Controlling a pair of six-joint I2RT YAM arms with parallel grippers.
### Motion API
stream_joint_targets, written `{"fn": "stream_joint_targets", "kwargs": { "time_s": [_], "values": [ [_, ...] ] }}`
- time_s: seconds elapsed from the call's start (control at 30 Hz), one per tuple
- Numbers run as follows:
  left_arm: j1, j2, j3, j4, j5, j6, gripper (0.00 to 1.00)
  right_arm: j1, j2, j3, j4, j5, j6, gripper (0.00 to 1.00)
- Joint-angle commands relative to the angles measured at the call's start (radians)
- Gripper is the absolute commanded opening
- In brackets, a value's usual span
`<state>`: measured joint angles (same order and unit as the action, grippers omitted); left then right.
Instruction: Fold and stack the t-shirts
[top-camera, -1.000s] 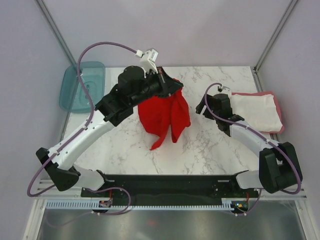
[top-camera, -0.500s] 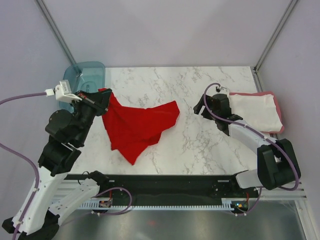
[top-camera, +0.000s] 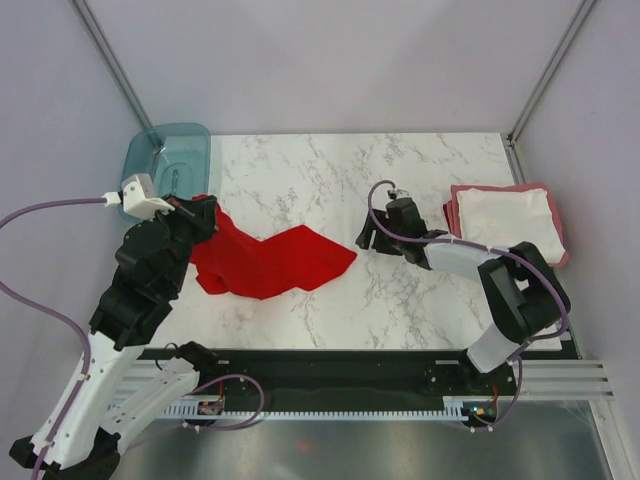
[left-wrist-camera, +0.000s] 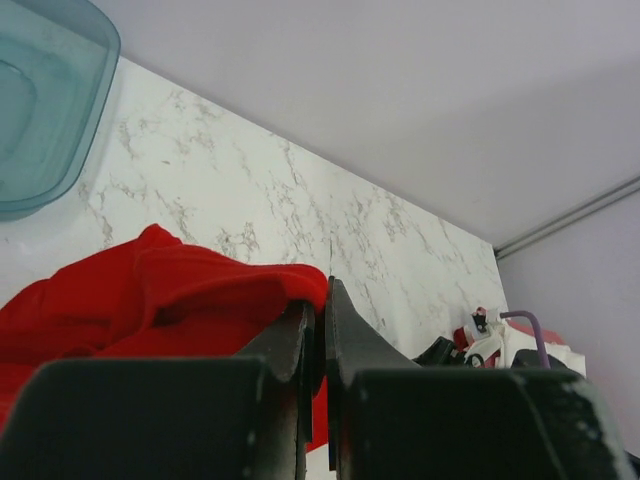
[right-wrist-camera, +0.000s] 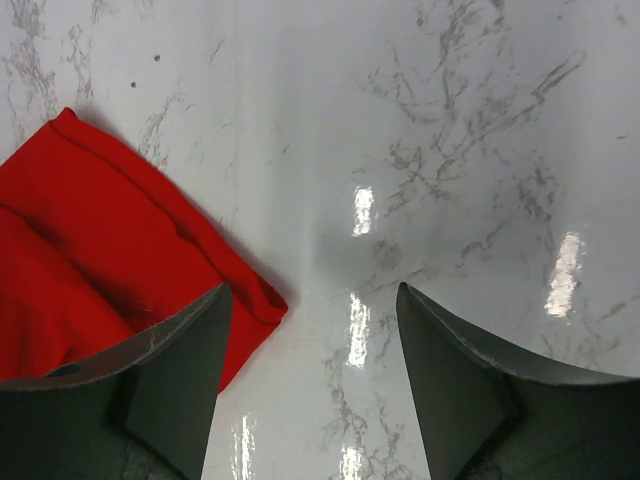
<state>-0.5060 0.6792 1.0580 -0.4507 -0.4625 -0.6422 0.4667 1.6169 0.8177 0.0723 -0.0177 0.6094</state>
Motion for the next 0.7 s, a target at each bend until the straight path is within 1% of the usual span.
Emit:
{"fn": "stream_joint_targets", "kwargs": {
  "time_s": [0.0, 0.03, 0.27, 0.3, 0.4, 0.5, 0.6, 0.63, 0.67],
  "values": [
    [0.004, -0.026, 0.002, 0.032, -0.085, 0.039, 0.02, 0.042, 0.018, 0.047, 0.038, -0.022, 0.019, 0.75],
    [0.003, -0.023, 0.005, 0.029, -0.088, 0.047, 0.02, 0.053, 0.021, 0.046, 0.032, -0.01, 0.024, 0.73],
    [0.004, -0.003, 0.02, 0.032, -0.128, 0.079, 0.02, 0.127, 0.04, 0.063, -0.022, 0.012, 0.016, 0.7],
    [0.006, 0.009, 0.022, 0.032, -0.125, 0.082, 0.02, 0.141, 0.046, 0.069, -0.032, 0.034, 0.018, 0.69],
    [0.012, 0.035, 0.033, 0.03, -0.117, 0.087, 0.02, 0.153, 0.095, 0.095, -0.061, 0.053, 0.013, 0.66],
    [0.024, 0.051, 0.039, 0.032, -0.102, 0.082, 0.02, 0.159, 0.124, 0.12, -0.071, 0.061, 0.013, 0.6],
    [0.038, 0.071, 0.045, 0.032, -0.084, 0.075, 0.02, 0.161, 0.156, 0.143, -0.069, 0.067, 0.013, 0.43],
    [0.04, 0.082, 0.045, 0.03, -0.079, 0.07, 0.02, 0.159, 0.155, 0.153, -0.097, 0.08, 0.01, 0.31],
    [0.041, 0.088, 0.049, 0.032, -0.07, 0.067, 0.02, 0.161, 0.149, 0.158, -0.106, 0.093, 0.009, 0.24]
  ]
}}
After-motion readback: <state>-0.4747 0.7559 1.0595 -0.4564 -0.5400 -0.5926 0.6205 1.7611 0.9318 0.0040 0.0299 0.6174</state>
